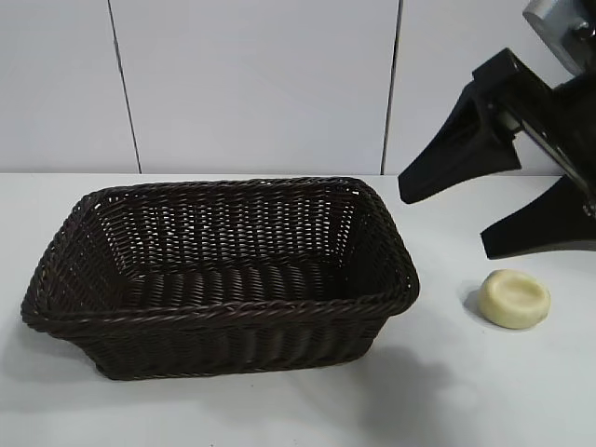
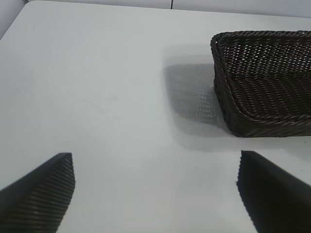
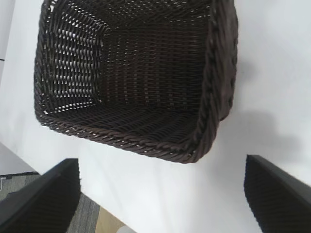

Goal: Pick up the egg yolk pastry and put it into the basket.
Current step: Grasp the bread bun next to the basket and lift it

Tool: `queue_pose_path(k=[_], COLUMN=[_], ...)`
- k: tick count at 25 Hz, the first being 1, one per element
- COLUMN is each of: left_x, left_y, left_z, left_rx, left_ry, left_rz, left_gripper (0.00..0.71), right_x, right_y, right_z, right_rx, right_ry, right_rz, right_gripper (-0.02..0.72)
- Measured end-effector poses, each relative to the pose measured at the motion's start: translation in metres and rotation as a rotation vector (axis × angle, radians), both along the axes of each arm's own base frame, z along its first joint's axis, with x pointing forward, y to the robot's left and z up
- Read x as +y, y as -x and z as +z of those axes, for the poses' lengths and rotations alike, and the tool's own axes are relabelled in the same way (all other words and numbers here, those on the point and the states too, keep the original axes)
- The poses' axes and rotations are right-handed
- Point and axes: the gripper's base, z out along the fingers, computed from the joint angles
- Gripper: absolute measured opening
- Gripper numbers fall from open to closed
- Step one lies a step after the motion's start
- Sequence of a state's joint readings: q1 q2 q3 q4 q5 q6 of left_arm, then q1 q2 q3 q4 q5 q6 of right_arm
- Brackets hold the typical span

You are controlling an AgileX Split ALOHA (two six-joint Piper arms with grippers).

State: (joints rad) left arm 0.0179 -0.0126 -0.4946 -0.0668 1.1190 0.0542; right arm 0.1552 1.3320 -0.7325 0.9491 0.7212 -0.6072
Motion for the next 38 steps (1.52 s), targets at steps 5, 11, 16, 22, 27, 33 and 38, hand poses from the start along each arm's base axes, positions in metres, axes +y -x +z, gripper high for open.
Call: queue_pose_path(k=[5, 11, 16, 22, 27, 33, 38], left_x=[0.0, 0.0, 0.0, 0.0, 0.0, 0.0, 0.0], left_y=[0.0, 0.0, 0.0, 0.0, 0.0, 0.0, 0.0], left_z=[0.0, 0.0, 0.0, 0.0, 0.0, 0.0, 0.0], left_rx=[0.0, 0.0, 0.0, 0.0, 0.0, 0.0, 0.0], left_ry=[0.0, 0.0, 0.0, 0.0, 0.0, 0.0, 0.0], left_rz=[0.0, 0.0, 0.0, 0.0, 0.0, 0.0, 0.0], left_gripper=[0.658, 0.658, 0.658, 0.658, 0.658, 0.658, 0.658], right_x=[-0.005, -0.03, -0.06, -0.066, -0.068, -0.069, -0.071], right_y=[-0.016, -0.035, -0.062, -0.083, -0.1, -0.111, -0.117], right_z=[0.031, 0.05, 0.039, 0.0, -0.035, -0.074, -0.093], right_rx=[-0.032, 0.027, 0.091, 0.194, 0.251, 0.334, 0.348], right_ry=[0.089, 0.271, 0.296, 0.299, 0.306, 0.319, 0.328], right_rz=[-0.018, -0.07, -0.15, -0.144, -0.156, -0.157, -0.173], right_gripper=[0.654, 0.654, 0.654, 0.654, 0.654, 0.654, 0.654])
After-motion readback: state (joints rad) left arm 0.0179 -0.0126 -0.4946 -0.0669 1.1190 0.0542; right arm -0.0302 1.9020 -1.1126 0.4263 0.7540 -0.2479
